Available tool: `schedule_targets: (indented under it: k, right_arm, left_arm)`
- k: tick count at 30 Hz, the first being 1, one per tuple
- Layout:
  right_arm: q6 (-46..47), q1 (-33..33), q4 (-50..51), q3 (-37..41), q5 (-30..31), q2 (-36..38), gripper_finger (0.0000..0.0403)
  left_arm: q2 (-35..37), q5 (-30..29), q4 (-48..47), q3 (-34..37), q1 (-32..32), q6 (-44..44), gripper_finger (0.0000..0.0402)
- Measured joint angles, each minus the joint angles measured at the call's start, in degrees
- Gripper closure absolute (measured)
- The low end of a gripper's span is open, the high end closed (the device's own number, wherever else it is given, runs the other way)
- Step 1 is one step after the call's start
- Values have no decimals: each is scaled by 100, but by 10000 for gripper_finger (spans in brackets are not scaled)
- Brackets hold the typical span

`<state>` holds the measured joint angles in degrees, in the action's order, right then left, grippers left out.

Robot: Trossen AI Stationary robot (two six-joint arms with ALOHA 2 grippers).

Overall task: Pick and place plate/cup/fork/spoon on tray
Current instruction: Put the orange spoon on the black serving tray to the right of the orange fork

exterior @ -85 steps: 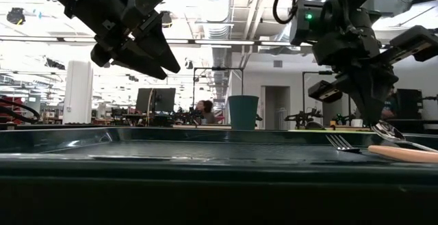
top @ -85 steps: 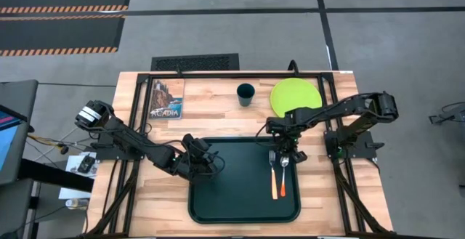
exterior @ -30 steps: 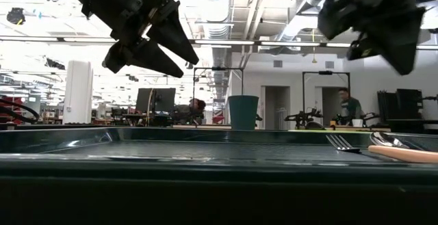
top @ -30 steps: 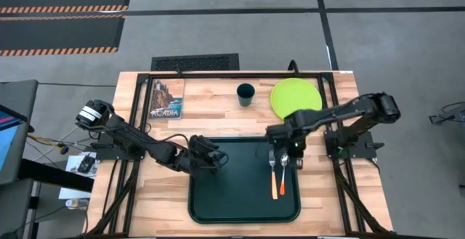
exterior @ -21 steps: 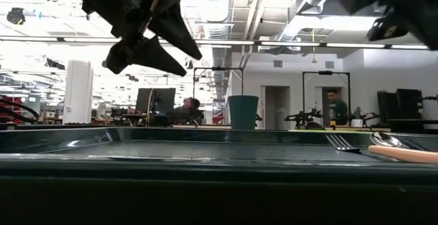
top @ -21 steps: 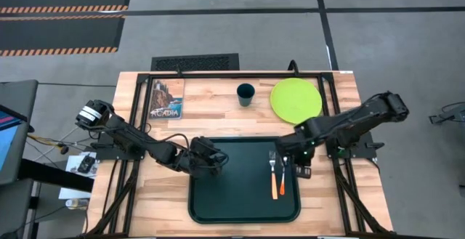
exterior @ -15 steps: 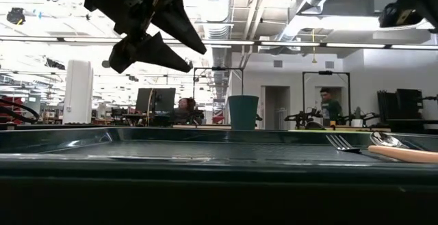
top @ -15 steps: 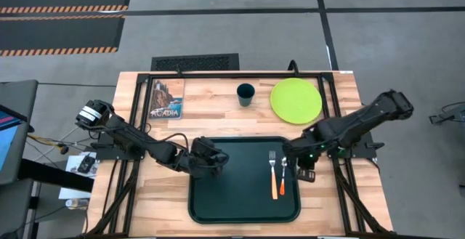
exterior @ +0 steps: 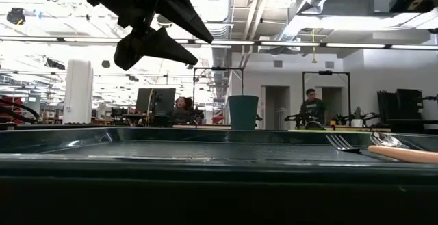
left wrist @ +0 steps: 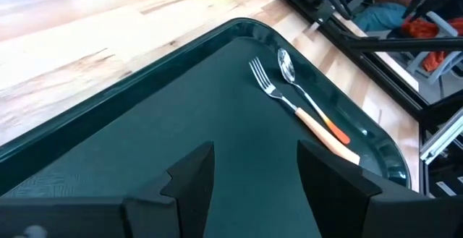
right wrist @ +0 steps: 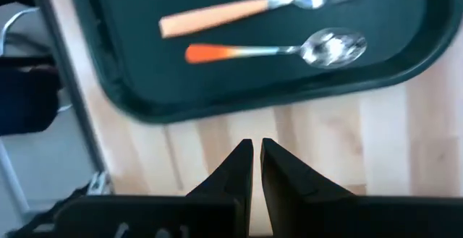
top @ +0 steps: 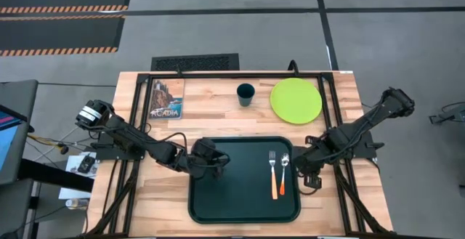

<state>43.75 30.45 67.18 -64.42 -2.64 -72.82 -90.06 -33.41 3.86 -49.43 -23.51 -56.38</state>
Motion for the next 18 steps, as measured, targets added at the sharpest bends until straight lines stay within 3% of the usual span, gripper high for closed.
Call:
schedule_targets:
  k: [10,18]
  right_arm:
    - [38,6,-39,1,1801,-96,340]
    - [-501,-608,47,0,2434,-650,294]
  left_arm:
    - [24,9,6,0,14,7,217]
    - [209,20,48,1,36,126,217]
